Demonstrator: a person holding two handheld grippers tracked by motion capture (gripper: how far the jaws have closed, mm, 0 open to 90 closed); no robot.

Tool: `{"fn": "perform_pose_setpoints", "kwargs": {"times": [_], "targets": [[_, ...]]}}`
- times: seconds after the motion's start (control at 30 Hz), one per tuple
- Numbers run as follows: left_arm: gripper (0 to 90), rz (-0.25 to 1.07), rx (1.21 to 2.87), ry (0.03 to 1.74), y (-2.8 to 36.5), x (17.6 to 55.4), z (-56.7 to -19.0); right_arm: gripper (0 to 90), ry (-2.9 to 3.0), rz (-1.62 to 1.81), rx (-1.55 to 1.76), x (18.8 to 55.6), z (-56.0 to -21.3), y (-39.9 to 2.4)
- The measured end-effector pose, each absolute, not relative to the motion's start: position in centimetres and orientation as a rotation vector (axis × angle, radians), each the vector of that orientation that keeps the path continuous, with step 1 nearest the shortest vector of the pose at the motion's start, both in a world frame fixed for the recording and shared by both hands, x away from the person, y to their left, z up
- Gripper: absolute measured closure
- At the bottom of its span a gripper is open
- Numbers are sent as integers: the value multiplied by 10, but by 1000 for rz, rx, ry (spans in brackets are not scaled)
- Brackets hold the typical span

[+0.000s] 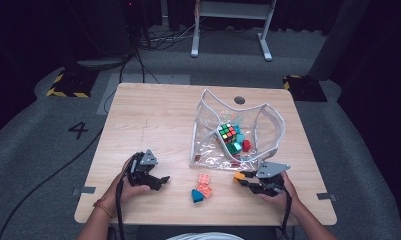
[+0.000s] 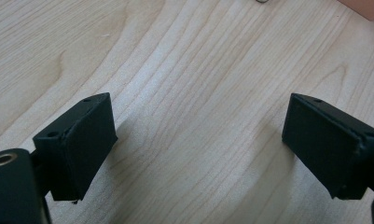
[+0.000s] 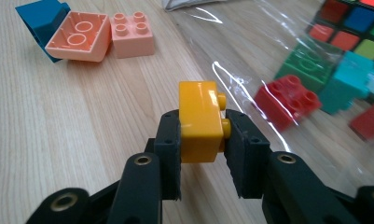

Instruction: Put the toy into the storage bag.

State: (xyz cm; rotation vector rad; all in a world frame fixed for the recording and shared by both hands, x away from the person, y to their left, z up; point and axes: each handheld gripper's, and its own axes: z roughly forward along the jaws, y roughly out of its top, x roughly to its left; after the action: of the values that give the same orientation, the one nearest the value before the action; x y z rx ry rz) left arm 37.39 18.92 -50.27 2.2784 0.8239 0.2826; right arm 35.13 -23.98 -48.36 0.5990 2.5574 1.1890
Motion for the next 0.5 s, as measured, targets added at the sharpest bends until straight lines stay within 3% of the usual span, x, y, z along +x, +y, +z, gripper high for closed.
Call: {"fn": "perform_pose_setpoints", "kwargs": {"times": [0.5], "targets": [[97, 282, 2278, 824, 189, 374, -503, 680, 2502, 1165, 672, 350, -482, -293]]}}
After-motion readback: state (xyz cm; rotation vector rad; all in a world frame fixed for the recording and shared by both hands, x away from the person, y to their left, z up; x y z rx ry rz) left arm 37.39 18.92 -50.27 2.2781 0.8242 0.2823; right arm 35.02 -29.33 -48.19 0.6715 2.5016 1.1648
